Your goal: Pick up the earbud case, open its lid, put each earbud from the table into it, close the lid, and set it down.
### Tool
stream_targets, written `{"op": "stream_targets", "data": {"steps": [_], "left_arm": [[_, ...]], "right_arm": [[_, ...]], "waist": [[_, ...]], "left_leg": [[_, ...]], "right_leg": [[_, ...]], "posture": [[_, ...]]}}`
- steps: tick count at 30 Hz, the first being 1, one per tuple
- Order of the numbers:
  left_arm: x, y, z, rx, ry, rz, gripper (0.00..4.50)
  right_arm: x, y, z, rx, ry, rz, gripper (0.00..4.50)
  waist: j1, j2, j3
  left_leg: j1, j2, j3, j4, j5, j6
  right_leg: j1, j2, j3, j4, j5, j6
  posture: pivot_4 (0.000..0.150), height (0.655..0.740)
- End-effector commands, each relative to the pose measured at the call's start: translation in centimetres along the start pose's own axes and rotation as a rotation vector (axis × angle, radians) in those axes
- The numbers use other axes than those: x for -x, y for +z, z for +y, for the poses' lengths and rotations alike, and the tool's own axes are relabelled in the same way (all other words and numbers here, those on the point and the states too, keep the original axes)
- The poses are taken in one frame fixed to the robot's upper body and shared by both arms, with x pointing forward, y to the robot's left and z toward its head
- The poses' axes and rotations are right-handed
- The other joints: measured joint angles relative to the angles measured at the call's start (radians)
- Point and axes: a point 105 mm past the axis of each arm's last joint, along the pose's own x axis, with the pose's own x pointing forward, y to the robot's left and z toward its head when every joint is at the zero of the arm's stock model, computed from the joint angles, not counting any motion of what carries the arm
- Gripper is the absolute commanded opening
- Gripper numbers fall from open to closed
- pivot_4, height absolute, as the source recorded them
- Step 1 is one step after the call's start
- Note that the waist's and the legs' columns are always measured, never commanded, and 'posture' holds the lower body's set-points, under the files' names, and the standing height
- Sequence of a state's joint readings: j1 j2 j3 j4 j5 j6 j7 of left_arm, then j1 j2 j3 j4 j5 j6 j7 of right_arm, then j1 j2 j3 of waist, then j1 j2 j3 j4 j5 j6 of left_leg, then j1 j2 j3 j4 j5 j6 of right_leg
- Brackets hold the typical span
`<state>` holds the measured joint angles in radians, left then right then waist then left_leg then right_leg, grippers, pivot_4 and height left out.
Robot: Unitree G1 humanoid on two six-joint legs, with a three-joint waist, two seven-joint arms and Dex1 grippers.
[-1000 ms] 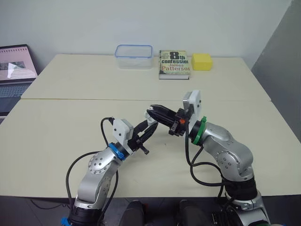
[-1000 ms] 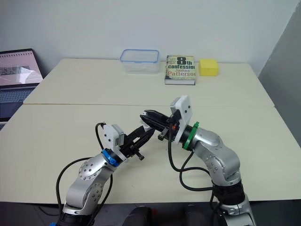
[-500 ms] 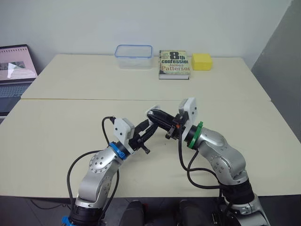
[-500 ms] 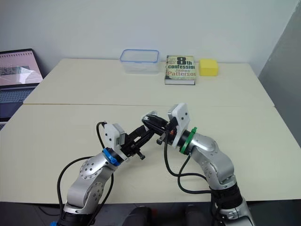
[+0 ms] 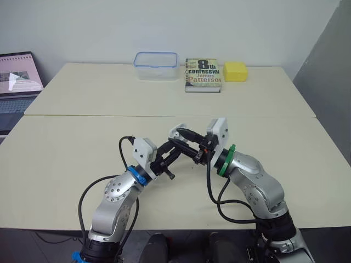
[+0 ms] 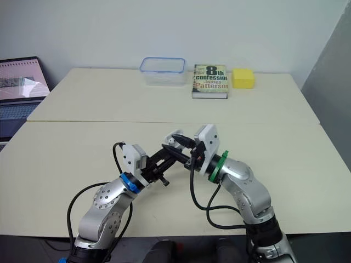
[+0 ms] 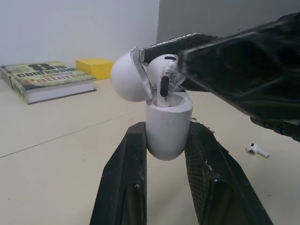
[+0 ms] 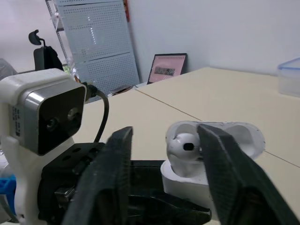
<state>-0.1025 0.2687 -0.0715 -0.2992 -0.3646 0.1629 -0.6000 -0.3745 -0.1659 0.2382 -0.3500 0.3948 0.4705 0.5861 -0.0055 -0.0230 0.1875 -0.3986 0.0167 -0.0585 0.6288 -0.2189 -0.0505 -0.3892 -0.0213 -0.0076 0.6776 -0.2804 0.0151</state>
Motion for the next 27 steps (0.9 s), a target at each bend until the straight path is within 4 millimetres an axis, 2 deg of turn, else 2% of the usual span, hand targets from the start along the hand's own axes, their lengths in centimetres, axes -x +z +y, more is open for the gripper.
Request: {"op": "stream_targets", "data": {"steps": [1, 5, 9, 11, 13, 18, 23, 27], "left_arm": [[-0.4, 1.7, -0.2, -0.041, -0.011, -0.07, 0.77], [-0.4, 1.6, -0.1, -0.038, -0.007, -0.067, 0.77], [-0.4, 1.3, -0.2, -0.033, -0.006, -0.061, 0.77], [-0.4, 1.1, -0.2, -0.029, -0.009, -0.056, 0.77], [-0.4, 0.9, -0.2, -0.028, -0.01, -0.051, 0.77], [-0.4, 0.7, 0.1, -0.028, -0.01, -0.044, 0.77], [-0.4, 0.5, 0.2, -0.032, -0.015, -0.032, 0.77], [-0.3, 0.4, 0.2, -0.038, -0.024, -0.022, 0.77]], "right_arm": [[0.9, 1.8, 0.1, 0.059, 0.005, -0.032, 2.88], [3.1, 3.2, -0.3, 0.093, 0.001, -0.015, 2.88], [6.2, 4.6, -1.0, 0.106, -0.025, 0.034, 2.88], [8.1, 4.5, -1.7, 0.127, -0.067, 0.101, 2.88], [9.9, 4.0, -2.5, 0.135, -0.137, 0.167, 2.88], [15.0, 1.4, -5.0, 0.157, -0.401, 0.363, 4.5], [18.8, -1.6, -6.4, 0.165, -0.64, 0.549, 4.5], [20.4, -3.3, -6.4, 0.13, -0.728, 0.645, 4.5]], "waist": [[0.001, 0.0, 0.0], [0.002, 0.0, 0.0], [0.004, 0.0, 0.0], [0.004, 0.0, 0.0], [0.005, 0.0, 0.0], [0.005, 0.0, 0.0], [0.003, 0.0, 0.0], [0.004, 0.0, 0.0]], "left_leg": [[0.0, 0.0, 0.0, 0.0, 0.0, 0.0], [-0.001, 0.0, 0.0, 0.0, 0.0, 0.0], [-0.001, 0.0, 0.0, 0.0, 0.0, 0.0], [-0.001, -0.001, 0.0, 0.0, 0.0, 0.0], [-0.001, -0.001, 0.0, 0.0, 0.0, 0.0], [-0.001, -0.001, 0.0, 0.0, 0.0, 0.0], [-0.001, -0.001, 0.001, 0.0, 0.0, 0.0], [-0.001, -0.001, 0.001, 0.0, 0.0, 0.0]], "right_leg": [[0.0, 0.0, 0.0, 0.0, 0.0, 0.0], [0.0, 0.0, 0.0, -0.001, 0.0, 0.0], [0.0, 0.0, 0.0, -0.002, 0.0, 0.0], [0.0, 0.0, 0.0, -0.002, 0.0, 0.0], [0.0, 0.0, 0.0, -0.003, 0.0, 0.0], [0.0, 0.0, 0.0, -0.003, 0.0, 0.0], [0.0, 0.0, 0.001, -0.003, 0.0, 0.0], [0.0, 0.0, 0.001, -0.003, 0.0, 0.0]], "posture": [[0.15, 0.74], [0.15, 0.74], [0.15, 0.74], [0.15, 0.74], [0.15, 0.74], [0.15, 0.74], [0.15, 0.74], [0.15, 0.74]]}}
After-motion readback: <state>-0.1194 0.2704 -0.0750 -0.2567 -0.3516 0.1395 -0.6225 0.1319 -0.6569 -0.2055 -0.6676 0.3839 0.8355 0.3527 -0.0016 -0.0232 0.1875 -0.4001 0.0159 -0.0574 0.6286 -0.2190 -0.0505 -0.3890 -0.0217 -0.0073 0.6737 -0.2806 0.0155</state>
